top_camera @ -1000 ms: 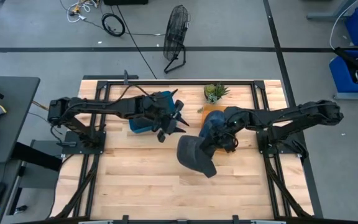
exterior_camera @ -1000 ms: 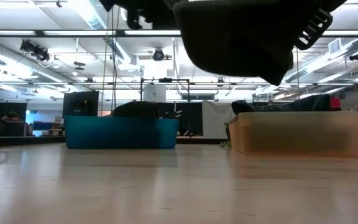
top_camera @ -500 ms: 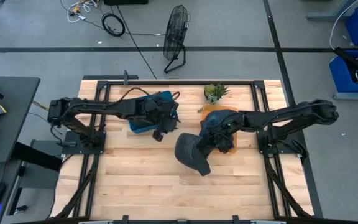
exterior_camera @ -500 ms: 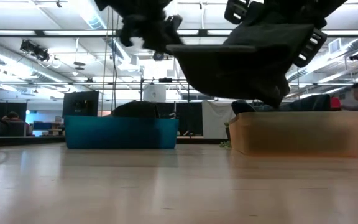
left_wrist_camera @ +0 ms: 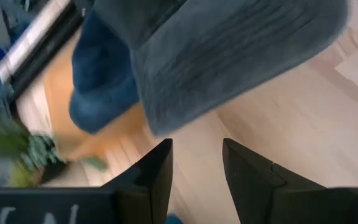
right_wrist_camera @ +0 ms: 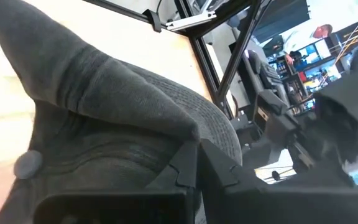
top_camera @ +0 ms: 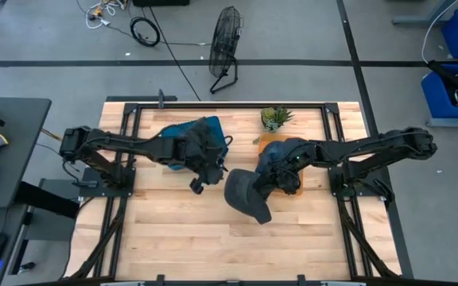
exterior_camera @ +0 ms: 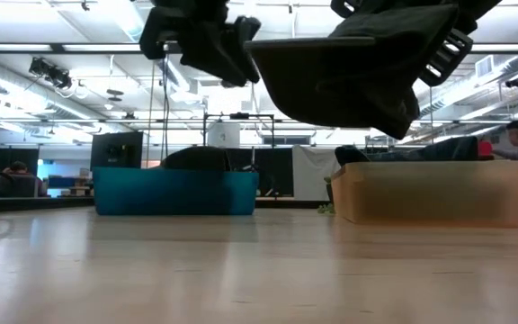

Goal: Pick & Place hat
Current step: Put the black cap into the blue bin

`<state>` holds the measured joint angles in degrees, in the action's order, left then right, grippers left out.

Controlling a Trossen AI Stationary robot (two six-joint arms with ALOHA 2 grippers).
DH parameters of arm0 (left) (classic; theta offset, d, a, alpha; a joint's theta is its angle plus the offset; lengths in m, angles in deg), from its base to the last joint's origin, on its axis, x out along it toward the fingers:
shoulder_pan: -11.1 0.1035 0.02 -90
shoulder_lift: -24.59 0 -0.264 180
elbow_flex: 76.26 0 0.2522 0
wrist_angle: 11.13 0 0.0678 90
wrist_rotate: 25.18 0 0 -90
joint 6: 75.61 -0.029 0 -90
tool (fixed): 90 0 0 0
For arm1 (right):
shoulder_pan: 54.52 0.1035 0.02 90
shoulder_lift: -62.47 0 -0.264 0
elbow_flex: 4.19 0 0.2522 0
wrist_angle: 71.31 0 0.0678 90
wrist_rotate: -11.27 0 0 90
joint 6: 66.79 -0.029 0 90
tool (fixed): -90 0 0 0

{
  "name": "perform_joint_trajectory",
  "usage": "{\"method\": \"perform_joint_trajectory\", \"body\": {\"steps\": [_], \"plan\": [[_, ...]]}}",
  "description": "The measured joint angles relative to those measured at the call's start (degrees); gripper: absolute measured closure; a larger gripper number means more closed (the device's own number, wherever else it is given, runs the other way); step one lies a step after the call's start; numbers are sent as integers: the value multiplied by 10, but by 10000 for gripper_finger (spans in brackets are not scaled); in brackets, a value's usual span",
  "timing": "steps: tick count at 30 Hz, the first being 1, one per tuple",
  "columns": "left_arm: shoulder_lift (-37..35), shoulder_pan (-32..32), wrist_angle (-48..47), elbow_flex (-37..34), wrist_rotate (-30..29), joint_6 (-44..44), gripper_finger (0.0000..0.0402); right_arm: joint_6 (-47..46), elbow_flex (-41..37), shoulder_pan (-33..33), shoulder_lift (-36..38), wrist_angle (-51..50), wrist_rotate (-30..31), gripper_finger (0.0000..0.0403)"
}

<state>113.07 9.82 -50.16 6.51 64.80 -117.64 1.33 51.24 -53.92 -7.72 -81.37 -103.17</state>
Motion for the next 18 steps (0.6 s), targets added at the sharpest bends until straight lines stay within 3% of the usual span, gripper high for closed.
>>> {"method": "perform_joint_trajectory", "body": {"steps": [6, 18], "plan": [[0, -31, 11, 0, -51, -11, 258, -1, 0, 0, 2, 4, 0, 398], [0, -58, 57, 0, -73, -41, 262, -40, -1, -2, 8, 6, -3, 398]]}}
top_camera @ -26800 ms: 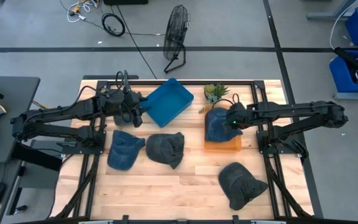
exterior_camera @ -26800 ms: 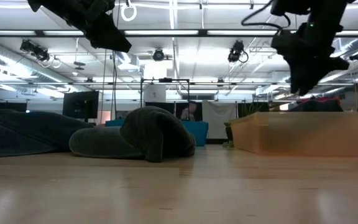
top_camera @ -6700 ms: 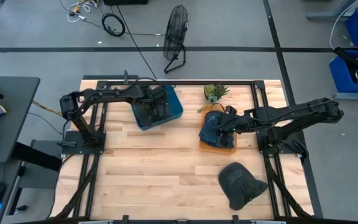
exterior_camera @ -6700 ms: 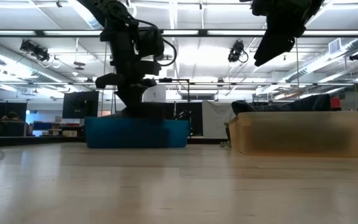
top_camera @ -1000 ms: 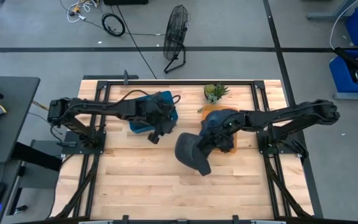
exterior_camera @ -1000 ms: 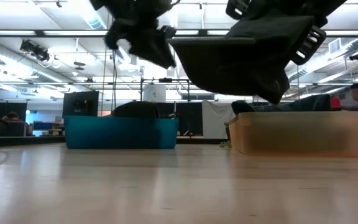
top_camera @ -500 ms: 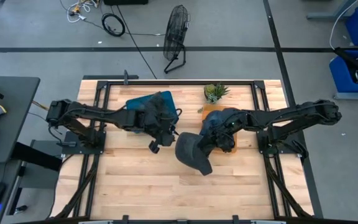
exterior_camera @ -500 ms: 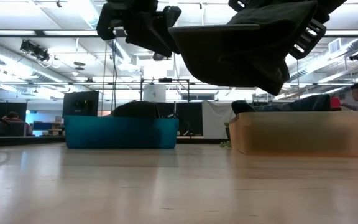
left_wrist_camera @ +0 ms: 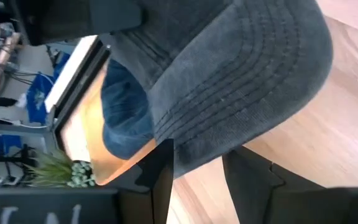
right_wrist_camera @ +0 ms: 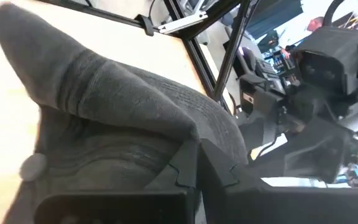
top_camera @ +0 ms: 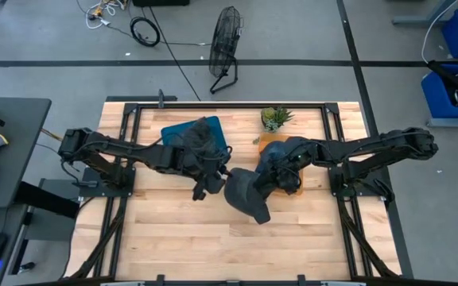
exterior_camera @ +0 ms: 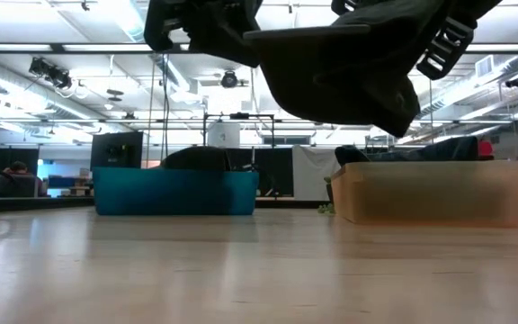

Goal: Pick & Place hat
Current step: Put the black cap into the blue bin

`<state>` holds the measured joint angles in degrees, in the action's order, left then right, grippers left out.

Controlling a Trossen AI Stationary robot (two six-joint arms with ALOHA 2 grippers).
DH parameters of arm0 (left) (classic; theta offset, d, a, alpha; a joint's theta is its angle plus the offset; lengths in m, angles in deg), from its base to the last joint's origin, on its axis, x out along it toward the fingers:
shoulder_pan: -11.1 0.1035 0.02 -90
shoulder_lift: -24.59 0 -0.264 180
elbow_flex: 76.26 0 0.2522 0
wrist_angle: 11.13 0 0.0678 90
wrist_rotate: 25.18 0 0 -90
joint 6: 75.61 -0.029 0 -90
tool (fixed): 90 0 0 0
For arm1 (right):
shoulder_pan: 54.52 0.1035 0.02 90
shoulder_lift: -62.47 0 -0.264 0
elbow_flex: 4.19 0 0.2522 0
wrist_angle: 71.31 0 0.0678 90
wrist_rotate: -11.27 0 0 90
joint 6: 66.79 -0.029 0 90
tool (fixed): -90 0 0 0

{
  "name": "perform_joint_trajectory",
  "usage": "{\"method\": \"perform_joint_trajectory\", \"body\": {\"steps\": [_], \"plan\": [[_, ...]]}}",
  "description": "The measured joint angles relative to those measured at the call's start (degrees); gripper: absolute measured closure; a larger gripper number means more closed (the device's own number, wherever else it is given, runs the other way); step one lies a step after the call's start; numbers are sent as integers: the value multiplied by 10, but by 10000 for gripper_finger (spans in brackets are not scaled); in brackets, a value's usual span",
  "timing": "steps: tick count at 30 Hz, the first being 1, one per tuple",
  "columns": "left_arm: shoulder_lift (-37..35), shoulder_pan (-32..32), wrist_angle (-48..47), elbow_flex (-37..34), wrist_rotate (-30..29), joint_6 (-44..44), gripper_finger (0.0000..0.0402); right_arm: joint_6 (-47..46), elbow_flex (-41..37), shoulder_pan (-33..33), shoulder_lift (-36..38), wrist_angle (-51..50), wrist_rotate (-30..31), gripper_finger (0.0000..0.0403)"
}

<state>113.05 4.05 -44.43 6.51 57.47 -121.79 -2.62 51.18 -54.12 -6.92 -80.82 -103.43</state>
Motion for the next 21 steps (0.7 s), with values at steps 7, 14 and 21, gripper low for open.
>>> {"method": "perform_joint_trajectory", "body": {"steps": [7, 14, 21], "plan": [[0, -5, 23, 0, -1, -25, 292, -2, 0, 0, 0, 5, -4, 398], [0, -6, 24, 0, -1, -26, 358, -4, 0, 0, 0, 6, -3, 390], [-1, -6, 21, 0, -5, -26, 382, -108, 0, 1, 0, -5, 0, 370]]}}
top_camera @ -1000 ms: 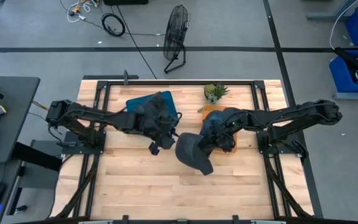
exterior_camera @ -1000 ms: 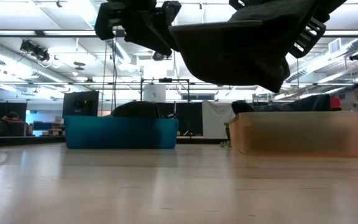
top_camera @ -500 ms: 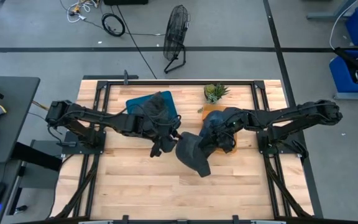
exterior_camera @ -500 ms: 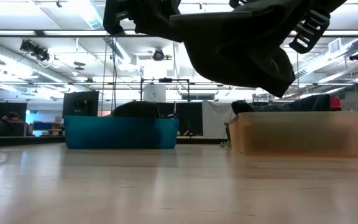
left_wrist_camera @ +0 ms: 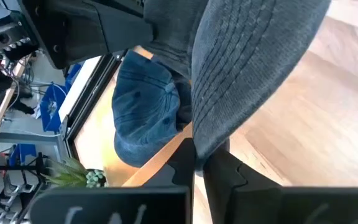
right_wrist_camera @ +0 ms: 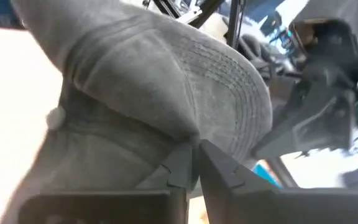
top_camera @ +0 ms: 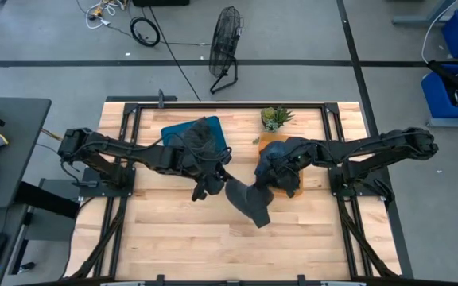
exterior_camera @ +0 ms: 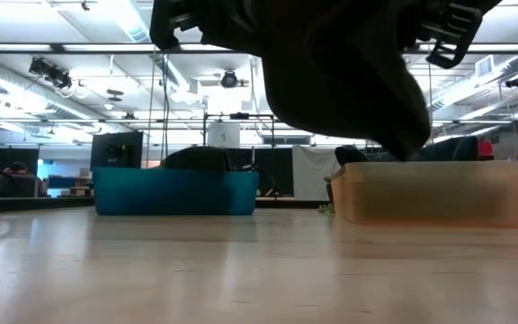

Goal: Pick & Place hat
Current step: Put the black cap into the blue bin

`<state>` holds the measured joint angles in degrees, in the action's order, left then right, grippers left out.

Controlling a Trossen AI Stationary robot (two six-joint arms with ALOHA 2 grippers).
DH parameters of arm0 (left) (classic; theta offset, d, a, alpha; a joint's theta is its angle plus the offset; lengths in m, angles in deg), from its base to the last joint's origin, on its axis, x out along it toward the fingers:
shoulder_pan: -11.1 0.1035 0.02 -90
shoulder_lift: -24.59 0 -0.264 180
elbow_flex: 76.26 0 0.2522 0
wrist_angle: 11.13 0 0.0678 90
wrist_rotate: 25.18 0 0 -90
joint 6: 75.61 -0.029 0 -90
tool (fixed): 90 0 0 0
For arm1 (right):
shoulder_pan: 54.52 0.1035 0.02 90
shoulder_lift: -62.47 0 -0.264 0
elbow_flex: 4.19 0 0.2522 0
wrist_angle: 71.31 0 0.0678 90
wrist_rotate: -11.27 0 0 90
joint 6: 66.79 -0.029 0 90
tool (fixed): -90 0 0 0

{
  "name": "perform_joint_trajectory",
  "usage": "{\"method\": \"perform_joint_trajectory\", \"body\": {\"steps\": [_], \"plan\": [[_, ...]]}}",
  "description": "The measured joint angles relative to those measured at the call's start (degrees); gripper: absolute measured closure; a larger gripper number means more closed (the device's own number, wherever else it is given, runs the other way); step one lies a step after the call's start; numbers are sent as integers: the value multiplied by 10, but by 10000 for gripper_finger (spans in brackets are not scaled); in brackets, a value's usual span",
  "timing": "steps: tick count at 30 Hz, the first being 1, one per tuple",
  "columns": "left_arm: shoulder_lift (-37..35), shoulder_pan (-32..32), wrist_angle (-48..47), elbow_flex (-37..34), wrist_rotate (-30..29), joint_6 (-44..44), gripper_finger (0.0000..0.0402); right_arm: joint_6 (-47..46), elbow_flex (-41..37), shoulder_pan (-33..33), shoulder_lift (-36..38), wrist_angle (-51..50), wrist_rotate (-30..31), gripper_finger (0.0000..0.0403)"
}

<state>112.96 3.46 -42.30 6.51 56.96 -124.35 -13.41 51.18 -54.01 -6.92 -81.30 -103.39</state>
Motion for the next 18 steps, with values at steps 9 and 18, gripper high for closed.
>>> {"method": "perform_joint_trajectory", "body": {"steps": [9, 18], "plan": [[0, 0, -4, 0, -113, 20, 388, -33, 0, 0, 6, -4, 94, 351], [-1, -22, -79, 0, -249, 76, 386, 186, 0, 9, 62, 28, 190, 348]]}}
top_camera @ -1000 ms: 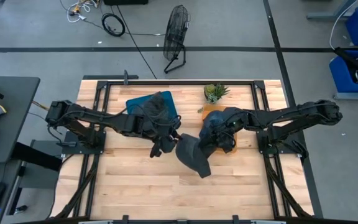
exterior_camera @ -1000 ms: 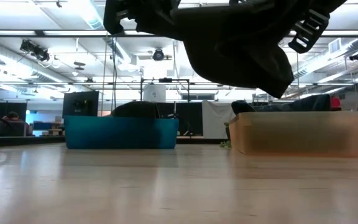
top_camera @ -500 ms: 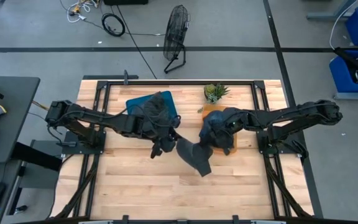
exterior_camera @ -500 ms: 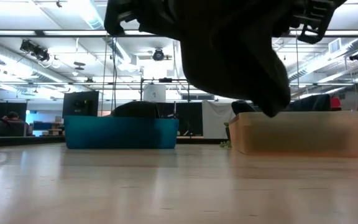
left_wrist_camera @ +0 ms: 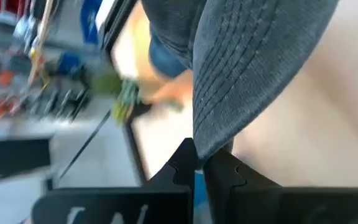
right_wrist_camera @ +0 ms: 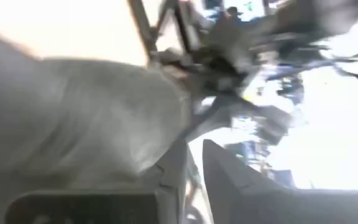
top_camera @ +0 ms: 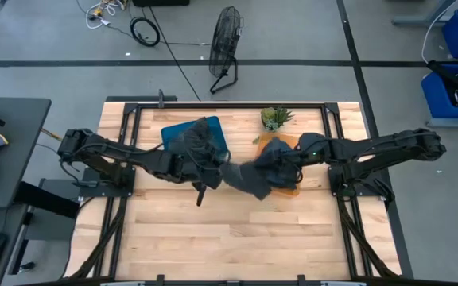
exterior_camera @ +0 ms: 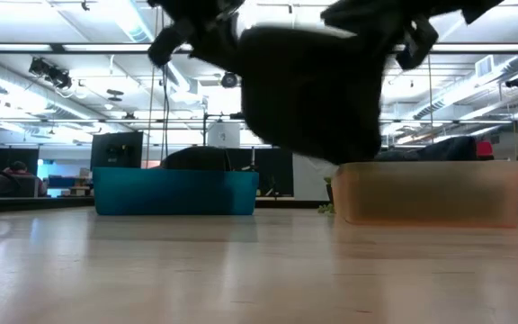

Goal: Pick & Place hat
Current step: Put the black cap into the blue bin

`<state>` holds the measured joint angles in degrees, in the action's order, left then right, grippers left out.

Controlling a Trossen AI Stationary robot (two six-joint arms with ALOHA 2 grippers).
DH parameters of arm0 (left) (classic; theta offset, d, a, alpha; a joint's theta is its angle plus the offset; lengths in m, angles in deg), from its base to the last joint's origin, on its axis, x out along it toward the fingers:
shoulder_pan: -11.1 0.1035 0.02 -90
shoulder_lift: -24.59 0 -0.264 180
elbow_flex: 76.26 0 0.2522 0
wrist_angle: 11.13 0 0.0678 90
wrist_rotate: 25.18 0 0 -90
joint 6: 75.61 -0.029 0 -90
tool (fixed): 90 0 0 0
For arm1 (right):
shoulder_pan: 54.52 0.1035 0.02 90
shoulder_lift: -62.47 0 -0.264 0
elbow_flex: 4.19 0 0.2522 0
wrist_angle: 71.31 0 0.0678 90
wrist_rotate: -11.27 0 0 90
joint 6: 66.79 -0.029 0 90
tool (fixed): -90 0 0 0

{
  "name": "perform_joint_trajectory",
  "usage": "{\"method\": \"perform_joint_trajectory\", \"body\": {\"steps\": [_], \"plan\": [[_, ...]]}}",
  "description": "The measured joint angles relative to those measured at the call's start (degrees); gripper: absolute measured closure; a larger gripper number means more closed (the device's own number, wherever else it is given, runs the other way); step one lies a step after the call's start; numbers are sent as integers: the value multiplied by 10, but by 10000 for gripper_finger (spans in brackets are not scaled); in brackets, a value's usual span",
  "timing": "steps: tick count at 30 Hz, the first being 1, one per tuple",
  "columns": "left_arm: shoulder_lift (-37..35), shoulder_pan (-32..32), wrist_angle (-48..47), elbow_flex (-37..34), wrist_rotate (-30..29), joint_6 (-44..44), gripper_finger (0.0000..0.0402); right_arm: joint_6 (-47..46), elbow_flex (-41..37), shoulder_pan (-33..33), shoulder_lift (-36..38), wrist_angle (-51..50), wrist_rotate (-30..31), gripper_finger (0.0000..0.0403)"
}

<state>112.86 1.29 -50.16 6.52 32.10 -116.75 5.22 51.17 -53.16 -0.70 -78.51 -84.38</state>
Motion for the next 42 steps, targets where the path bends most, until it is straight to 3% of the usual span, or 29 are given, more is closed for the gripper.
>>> {"method": "perform_joint_trajectory", "body": {"steps": [3, 6, 11, 15, 18, 21, 24, 30, 33, 42], "plan": [[-12, -15, -23, -1, -83, 11, 388, -19, 0, 0, 16, -7, 31, 348], [-37, -27, -43, -1, -128, 18, 384, -50, 0, -1, 27, -12, 37, 348], [-98, -39, -44, -1, -139, 32, 387, -76, 0, 0, 30, -32, 35, 348], [-144, -26, -100, 0, -169, 34, 387, -85, 0, 0, 30, -53, 34, 348], [-168, 10, -180, 0, -158, 48, 381, -85, 0, 4, 30, -62, 33, 348], [-174, 60, -239, -2, -62, 75, 383, -81, 0, 6, 30, -62, 31, 348], [-174, 107, -225, -26, 3, 56, 388, -81, 0, 6, 30, -62, 31, 348], [-173, 182, -112, -109, -17, -85, 384, -81, 0, 10, 30, -63, 31, 348], [-173, 205, -103, -128, -31, -139, 385, -81, 0, 10, 30, -66, 31, 348], [-196, 200, -108, -135, -81, -194, 384, -81, 0, 10, 29, -85, 31, 348]]}}
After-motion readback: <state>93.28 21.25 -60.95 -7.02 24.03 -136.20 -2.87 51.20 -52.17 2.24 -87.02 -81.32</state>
